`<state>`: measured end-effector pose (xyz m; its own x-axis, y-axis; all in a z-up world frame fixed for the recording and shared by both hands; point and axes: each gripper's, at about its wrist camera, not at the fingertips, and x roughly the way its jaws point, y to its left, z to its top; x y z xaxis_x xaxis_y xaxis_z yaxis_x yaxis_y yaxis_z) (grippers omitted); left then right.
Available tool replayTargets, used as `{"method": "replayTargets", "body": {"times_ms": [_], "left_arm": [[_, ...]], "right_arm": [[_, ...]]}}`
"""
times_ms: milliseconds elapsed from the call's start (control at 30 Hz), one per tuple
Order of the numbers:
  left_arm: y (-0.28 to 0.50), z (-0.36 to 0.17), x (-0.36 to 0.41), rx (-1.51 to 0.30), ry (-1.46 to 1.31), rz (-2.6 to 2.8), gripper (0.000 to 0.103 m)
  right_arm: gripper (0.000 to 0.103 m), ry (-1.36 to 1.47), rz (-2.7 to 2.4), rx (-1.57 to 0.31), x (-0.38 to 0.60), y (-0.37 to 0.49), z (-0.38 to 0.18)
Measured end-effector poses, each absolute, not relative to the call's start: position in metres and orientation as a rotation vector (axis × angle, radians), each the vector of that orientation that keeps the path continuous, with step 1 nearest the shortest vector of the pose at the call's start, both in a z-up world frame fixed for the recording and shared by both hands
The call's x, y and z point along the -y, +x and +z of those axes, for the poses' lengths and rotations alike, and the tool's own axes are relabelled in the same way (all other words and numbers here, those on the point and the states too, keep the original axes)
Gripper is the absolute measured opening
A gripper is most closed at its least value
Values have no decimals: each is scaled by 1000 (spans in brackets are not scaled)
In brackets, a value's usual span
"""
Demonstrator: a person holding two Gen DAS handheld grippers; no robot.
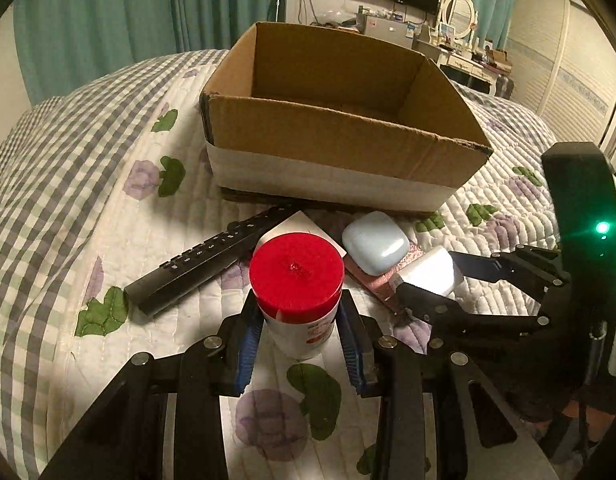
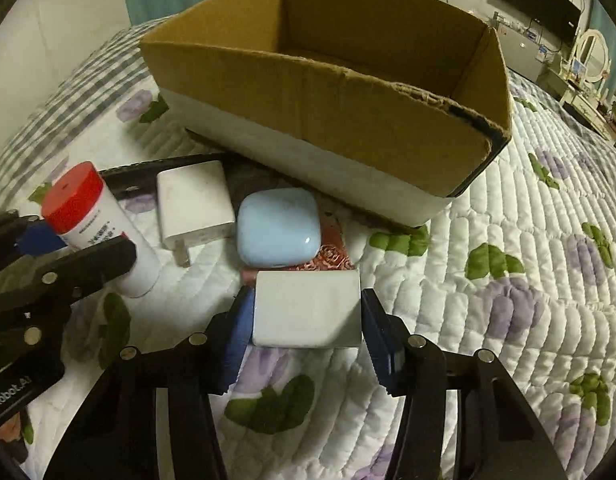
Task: Organize rigid objects
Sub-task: 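Grasp the red-capped jar with the left tool while the right tool grasps the white card, then place the red-capped jar in the box with the left tool while the right tool drops the white card in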
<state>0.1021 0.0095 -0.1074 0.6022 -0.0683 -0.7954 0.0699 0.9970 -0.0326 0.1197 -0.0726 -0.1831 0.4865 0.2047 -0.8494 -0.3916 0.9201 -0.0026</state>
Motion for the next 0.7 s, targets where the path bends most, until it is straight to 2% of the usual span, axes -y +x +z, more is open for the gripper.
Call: {"method": "replayTargets", "body": {"times_ms": [333,467,700], "left_arm": [[88,-85,-6,-908,14,-69,37],[88,-54,-6,-861,13,-93,37],[117,21,-3,-737,23,-159,37]], "right_arm": [[52,-159,368,-873,93,93,-136],[52,-159,367,-807,99,88,-102],[52,-170,376,-642,110,96,-9]]}}
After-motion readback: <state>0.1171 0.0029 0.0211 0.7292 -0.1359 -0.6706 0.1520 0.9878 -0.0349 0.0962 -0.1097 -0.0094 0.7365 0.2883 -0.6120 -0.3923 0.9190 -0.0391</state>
